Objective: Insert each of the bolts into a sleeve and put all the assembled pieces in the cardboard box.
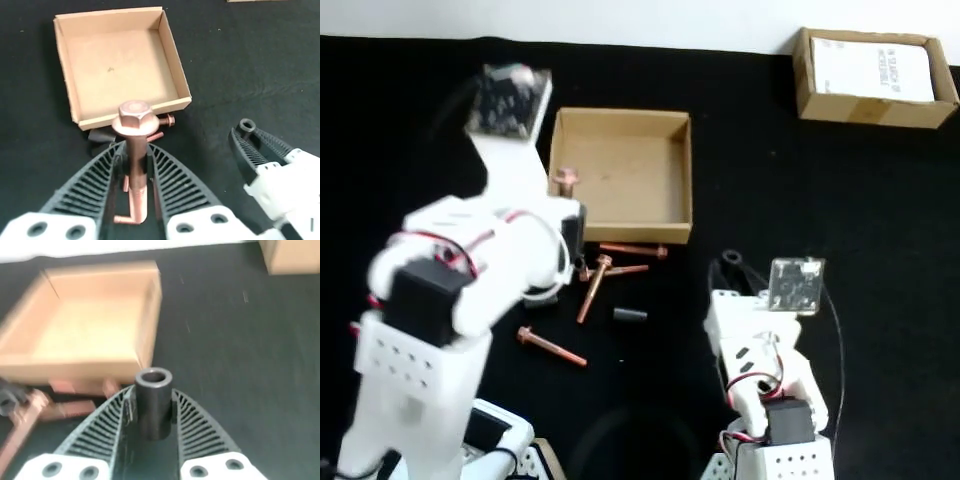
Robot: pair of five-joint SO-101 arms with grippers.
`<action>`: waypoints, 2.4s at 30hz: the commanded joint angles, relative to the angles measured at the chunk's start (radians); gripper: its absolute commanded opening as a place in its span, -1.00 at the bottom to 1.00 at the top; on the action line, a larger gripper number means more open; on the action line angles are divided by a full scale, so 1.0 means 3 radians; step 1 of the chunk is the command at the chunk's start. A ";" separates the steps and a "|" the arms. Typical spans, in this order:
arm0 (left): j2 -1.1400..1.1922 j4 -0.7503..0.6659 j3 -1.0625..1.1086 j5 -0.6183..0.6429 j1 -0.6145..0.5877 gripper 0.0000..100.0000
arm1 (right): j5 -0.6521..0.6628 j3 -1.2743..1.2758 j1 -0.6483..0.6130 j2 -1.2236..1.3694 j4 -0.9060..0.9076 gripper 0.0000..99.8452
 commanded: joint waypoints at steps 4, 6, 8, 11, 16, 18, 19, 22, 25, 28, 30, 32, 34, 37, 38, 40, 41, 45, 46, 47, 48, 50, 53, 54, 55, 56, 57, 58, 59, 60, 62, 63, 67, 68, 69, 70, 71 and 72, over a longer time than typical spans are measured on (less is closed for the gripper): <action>-0.1056 -0.2097 0.1946 -0.0015 0.0049 -0.98 | 0.0026 0.0202 -0.0335 -0.0013 -0.0647 -0.98; -0.1281 -0.2706 0.2381 -0.0015 0.0059 -0.98 | 0.0026 0.0202 -0.0432 -0.0013 -0.0713 -0.98; -0.1414 -0.3125 0.2683 -0.0015 0.0151 -0.98 | 0.0026 0.0202 -0.0514 -0.0013 -0.0724 -0.98; -0.1450 -0.3227 0.2795 -0.0010 0.0325 -0.98 | 0.0026 0.0202 -0.0565 -0.0013 -0.0724 -0.98; -0.1450 -0.3258 0.2780 -0.0010 0.0667 -0.98 | 0.0026 0.0207 -0.0565 -0.0008 -0.0713 -0.98; -0.1445 -0.3416 0.2775 -0.0010 0.0749 -0.98 | 0.0026 0.0207 -0.0565 -0.0008 -0.0713 -0.98; -0.1440 -0.3529 0.2780 -0.0020 0.0775 -0.98 | 0.0026 0.0207 -0.0565 -0.0008 -0.0713 -0.98; -0.1250 -0.3856 0.2723 -0.0015 0.0831 -0.98 | 0.0026 0.0207 -0.0565 -0.0008 -0.0713 -0.98; -0.0821 -0.3877 0.2411 -0.0010 0.0969 -0.98 | 0.0026 0.0207 -0.0565 -0.0013 -0.0713 -0.98; -0.0468 -0.3713 0.2100 -0.0010 0.1133 -0.98 | 0.0026 0.0207 -0.0565 -0.0018 -0.0713 -0.98; -0.0325 -0.3657 0.2002 -0.0010 0.1220 -0.98 | 0.0026 0.0207 -0.0565 -0.0023 -0.0713 -0.98; -0.0212 -0.3672 0.1987 -0.0010 0.1250 -0.98 | 0.0026 0.0202 -0.0560 -0.0023 -0.0713 -0.98; -0.0125 -0.3672 0.1977 -0.0015 0.1250 -0.98 | 0.0026 0.0197 -0.0550 -0.0023 -0.0713 -0.98; -0.0043 -0.3672 0.1977 -0.0026 0.1235 -0.98 | 0.0020 0.0182 -0.0550 -0.0023 -0.0708 -0.98; -0.0023 -0.3672 0.1977 -0.0031 0.1230 -0.98 | 0.0020 0.0176 -0.0550 -0.0023 -0.0708 -0.98; 0.0013 -0.3677 0.1977 -0.0031 0.1230 -0.98 | 0.0020 0.0171 -0.0550 -0.0023 -0.0708 -0.98; 0.0023 -0.3728 0.1977 -0.0031 0.1230 -0.98 | 0.0020 0.0171 -0.0550 -0.0023 -0.0708 -0.98; 0.0033 -0.4076 0.1946 -0.0031 0.1230 -0.98 | 0.0020 0.0187 -0.0550 -0.0023 -0.0708 -0.98; 0.0038 -0.4097 0.1895 -0.0031 0.1235 -0.98 | 0.0020 0.0187 -0.0550 -0.0023 -0.0708 -0.98; 0.0038 -0.4092 0.1839 -0.0031 0.1240 -0.98 | 0.0020 0.0187 -0.0550 -0.0023 -0.0708 -0.98; 0.0038 -0.4092 0.1803 -0.0031 0.1245 -0.98 | 0.0020 0.0187 -0.0550 -0.0023 -0.0708 -0.98; 0.0038 -0.4092 0.1762 -0.0031 0.1245 -0.98 | 0.0020 0.0197 -0.0550 -0.0023 -0.0708 -0.98; 0.0043 -0.4087 0.1788 -0.0031 0.1235 -0.98 | 0.0020 0.0197 -0.0550 -0.0023 -0.0708 -0.98; 0.0059 -0.4087 0.1808 -0.0031 0.1230 -0.98 | 0.0020 0.0187 -0.0550 -0.0023 -0.0708 -0.98; 0.0090 -0.4092 0.1834 -0.0031 0.1230 -0.98 | 0.0020 0.0182 -0.0550 -0.0023 -0.0708 -0.98; 0.0130 -0.4092 0.1834 -0.0031 0.1230 -0.98 | 0.0020 0.0176 -0.0550 -0.0023 -0.0708 -0.98; 0.0187 -0.4097 0.1834 -0.0031 0.1230 -0.98 | 0.0020 0.0171 -0.0550 -0.0023 -0.0708 -0.98; 0.0238 -0.4102 0.1828 -0.0031 0.1230 -0.98 | 0.0020 0.0171 -0.0550 -0.0023 -0.0708 -0.98; 0.0279 -0.4107 0.1823 -0.0031 0.1230 -0.98 | 0.0020 0.0176 -0.0545 -0.0023 -0.0708 -0.98; 0.0315 -0.4112 0.1808 -0.0036 0.1230 -0.98 | 0.0020 0.0182 -0.0545 -0.0023 -0.0708 -0.98; 0.0381 -0.4112 0.1736 -0.0036 0.1230 -0.98 | 0.0020 0.0192 -0.0545 -0.0023 -0.0708 -0.98; 0.0407 -0.4112 0.1711 -0.0036 0.1230 -0.98 | 0.0020 0.0192 -0.0545 -0.0023 -0.0708 -0.98; 0.0417 -0.4112 0.1690 -0.0036 0.1184 -0.98 | 0.0020 0.0171 -0.0545 -0.0023 -0.0708 -0.98; 0.0417 -0.4112 0.1690 -0.0036 0.1153 -0.98 | 0.0020 0.0171 -0.0545 -0.0023 -0.0708 -0.98; 0.0417 -0.4112 0.1685 -0.0036 0.1128 -0.98 | 0.0020 0.0171 -0.0545 -0.0023 -0.0703 -0.98; 0.0412 -0.4112 0.1680 -0.0036 0.1092 -0.98 | 0.0020 0.0171 -0.0545 -0.0023 -0.0703 -0.98; 0.0412 -0.4112 0.1680 -0.0036 0.1061 -0.98 | 0.0020 0.0171 -0.0540 -0.0023 -0.0703 -0.98; 0.0412 -0.4112 0.1680 -0.0036 0.1046 -0.98 | 0.0020 0.0171 -0.0540 -0.0023 -0.0703 -0.98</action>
